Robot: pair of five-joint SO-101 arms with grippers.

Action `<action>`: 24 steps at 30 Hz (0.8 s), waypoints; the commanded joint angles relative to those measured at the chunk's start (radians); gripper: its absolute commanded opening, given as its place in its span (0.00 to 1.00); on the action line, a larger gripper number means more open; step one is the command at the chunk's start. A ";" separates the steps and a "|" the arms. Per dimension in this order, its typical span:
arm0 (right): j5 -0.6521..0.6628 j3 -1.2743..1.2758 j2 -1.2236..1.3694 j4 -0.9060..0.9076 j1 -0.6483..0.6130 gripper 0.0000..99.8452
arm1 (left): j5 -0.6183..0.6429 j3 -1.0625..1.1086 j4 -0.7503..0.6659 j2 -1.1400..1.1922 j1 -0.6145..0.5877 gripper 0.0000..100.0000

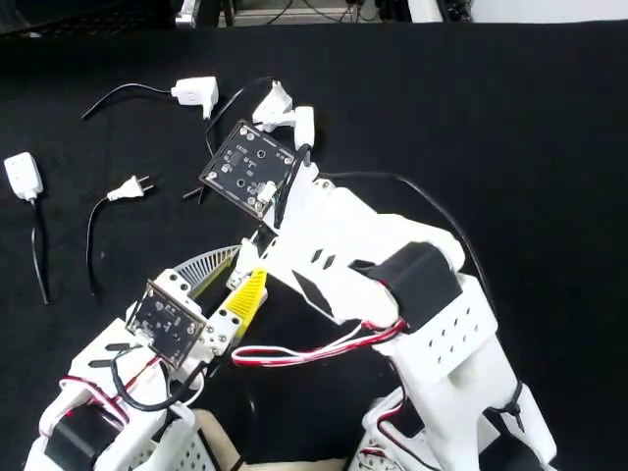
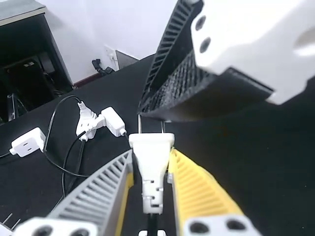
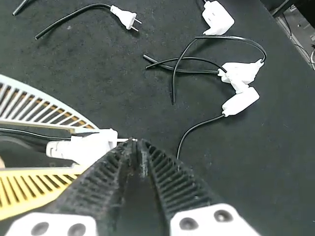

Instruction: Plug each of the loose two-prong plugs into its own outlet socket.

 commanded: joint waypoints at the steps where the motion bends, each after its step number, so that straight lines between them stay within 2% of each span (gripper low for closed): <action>1: 0.002 0.002 0.008 -0.015 0.018 0.01 | -0.003 -0.079 -0.005 -0.011 0.015 0.03; 24: 0.000 0.045 0.015 -0.051 0.015 0.01 | 0.005 -0.088 -0.071 -0.012 0.015 0.03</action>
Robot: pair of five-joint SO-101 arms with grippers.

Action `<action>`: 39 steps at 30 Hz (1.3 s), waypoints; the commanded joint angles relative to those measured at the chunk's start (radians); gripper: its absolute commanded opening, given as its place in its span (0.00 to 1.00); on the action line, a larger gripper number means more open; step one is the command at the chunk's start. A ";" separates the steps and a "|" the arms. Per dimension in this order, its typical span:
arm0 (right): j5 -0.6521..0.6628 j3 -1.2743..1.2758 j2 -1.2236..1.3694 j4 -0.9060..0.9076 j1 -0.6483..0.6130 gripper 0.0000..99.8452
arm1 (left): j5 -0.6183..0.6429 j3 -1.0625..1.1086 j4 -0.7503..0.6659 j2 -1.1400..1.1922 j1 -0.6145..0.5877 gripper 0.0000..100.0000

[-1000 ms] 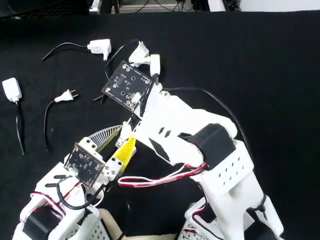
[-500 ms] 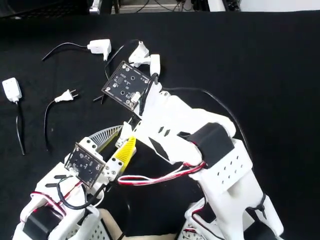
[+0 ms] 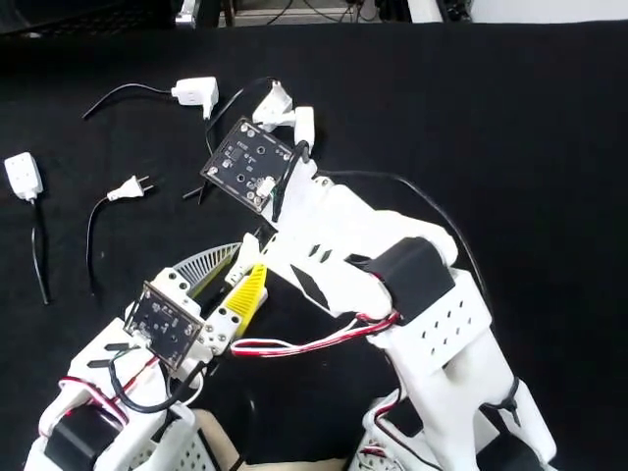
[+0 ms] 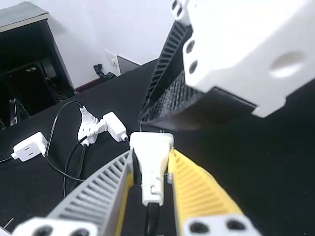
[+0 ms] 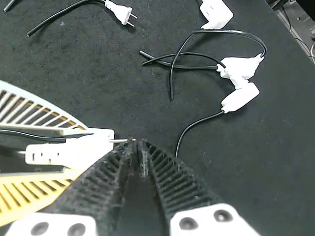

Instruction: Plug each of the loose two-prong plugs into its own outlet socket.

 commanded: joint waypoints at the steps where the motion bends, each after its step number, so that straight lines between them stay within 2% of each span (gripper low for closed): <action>1: 0.002 0.002 0.010 -0.014 0.008 0.01 | 0.005 -0.091 -0.049 -0.012 0.015 0.03; 15: 0.002 0.002 0.010 -0.014 0.008 0.01 | -0.002 -0.113 -0.044 -0.011 0.015 0.03; 19: 0.002 0.002 0.004 -0.014 0.012 0.01 | -0.003 -0.058 -0.044 -0.009 0.012 0.03; 22: 0.000 0.001 0.002 -0.014 0.031 0.01 | -0.003 0.007 -0.051 -0.008 -0.053 0.03; 27: 0.000 -0.007 0.002 -0.018 0.147 0.01 | 0.000 0.030 -0.051 -0.005 -0.205 0.03; 32: -0.057 -0.008 0.010 -0.063 0.331 0.01 | 0.011 0.031 -0.048 0.017 -0.252 0.03; 35: -0.092 0.038 0.024 -0.072 0.427 0.01 | 0.061 0.019 -0.052 0.132 -0.278 0.03; 39: -0.114 0.185 0.077 -0.135 0.520 0.01 | 0.063 -0.030 -0.087 0.388 -0.321 0.03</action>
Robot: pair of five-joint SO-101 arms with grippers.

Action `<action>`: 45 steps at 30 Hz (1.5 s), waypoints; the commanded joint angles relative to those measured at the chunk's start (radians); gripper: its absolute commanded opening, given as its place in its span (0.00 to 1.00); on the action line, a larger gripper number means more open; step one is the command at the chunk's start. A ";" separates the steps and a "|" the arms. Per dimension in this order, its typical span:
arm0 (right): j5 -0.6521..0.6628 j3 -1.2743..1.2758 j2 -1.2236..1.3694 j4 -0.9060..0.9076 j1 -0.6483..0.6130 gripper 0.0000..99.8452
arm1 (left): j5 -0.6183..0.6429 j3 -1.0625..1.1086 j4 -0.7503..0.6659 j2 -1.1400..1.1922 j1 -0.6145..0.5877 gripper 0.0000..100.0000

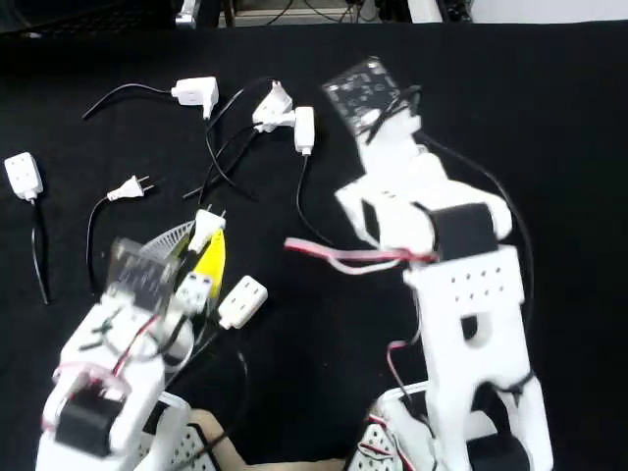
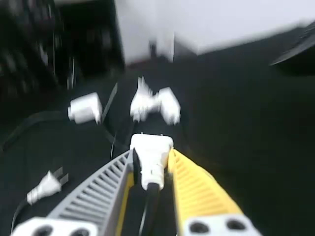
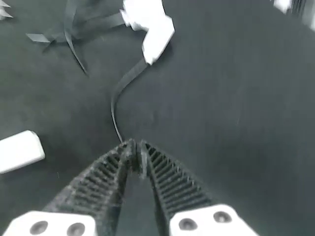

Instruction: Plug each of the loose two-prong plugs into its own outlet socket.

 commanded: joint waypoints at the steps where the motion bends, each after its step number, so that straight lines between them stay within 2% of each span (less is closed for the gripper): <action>1: -0.020 0.117 0.036 -0.091 0.087 0.01 | 0.008 -0.079 -0.048 0.229 -0.030 0.03; 10: -0.094 0.536 0.134 -0.545 0.157 0.01 | -0.034 -0.272 -0.003 0.623 -0.015 0.03; 13: -0.140 0.593 0.170 -0.646 0.158 0.01 | -0.078 -0.306 0.005 0.684 -0.013 0.03; 18: -0.192 0.622 0.236 -0.773 0.167 0.01 | -0.138 -0.371 0.104 0.723 -0.013 0.03; 24: -0.224 0.616 0.298 -0.825 0.184 0.01 | -0.238 -0.410 0.180 0.732 0.028 0.03; 31: -0.229 0.616 0.315 -0.842 0.184 0.01 | -0.242 -0.410 0.230 0.761 0.104 0.03; 37: -0.229 0.616 0.315 -0.844 0.184 0.01 | -0.137 -0.527 0.330 0.957 0.097 0.03; 45: -0.229 0.616 0.315 -0.844 0.183 0.01 | -0.055 -0.688 0.387 1.137 0.108 0.03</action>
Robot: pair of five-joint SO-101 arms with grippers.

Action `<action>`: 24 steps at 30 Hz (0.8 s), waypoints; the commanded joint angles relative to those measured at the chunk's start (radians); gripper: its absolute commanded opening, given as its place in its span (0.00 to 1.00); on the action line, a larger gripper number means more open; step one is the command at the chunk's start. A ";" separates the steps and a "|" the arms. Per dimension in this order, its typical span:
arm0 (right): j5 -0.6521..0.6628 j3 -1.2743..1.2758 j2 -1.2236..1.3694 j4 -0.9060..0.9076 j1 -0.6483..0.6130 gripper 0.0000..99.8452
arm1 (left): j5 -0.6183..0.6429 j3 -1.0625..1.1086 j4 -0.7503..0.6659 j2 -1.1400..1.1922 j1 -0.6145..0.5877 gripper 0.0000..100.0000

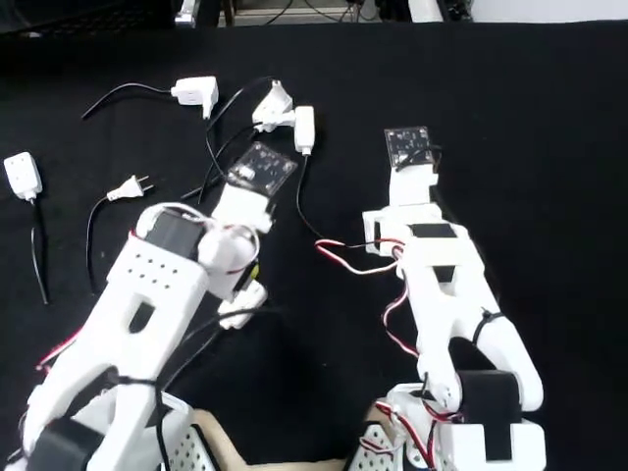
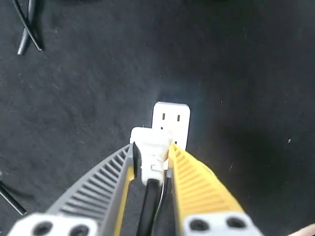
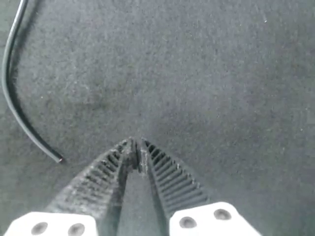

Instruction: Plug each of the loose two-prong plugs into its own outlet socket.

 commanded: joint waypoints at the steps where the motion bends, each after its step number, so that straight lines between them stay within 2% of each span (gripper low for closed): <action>1: -0.012 -0.005 0.001 -0.014 0.008 0.01 | 0.025 -0.101 0.054 0.052 0.019 0.03; 4: -0.012 -0.005 0.001 -0.014 0.008 0.01 | 0.041 -0.120 0.097 0.103 0.028 0.03; 13: -0.012 -0.002 0.001 -0.032 0.008 0.01 | 0.087 -0.113 0.097 0.132 0.030 0.03; 20: -0.012 -0.002 0.001 -0.032 0.008 0.01 | 0.183 -0.048 0.014 0.123 0.119 0.03; 24: -0.012 -0.001 0.001 -0.032 0.008 0.01 | 0.186 -0.021 -0.049 0.129 0.122 0.03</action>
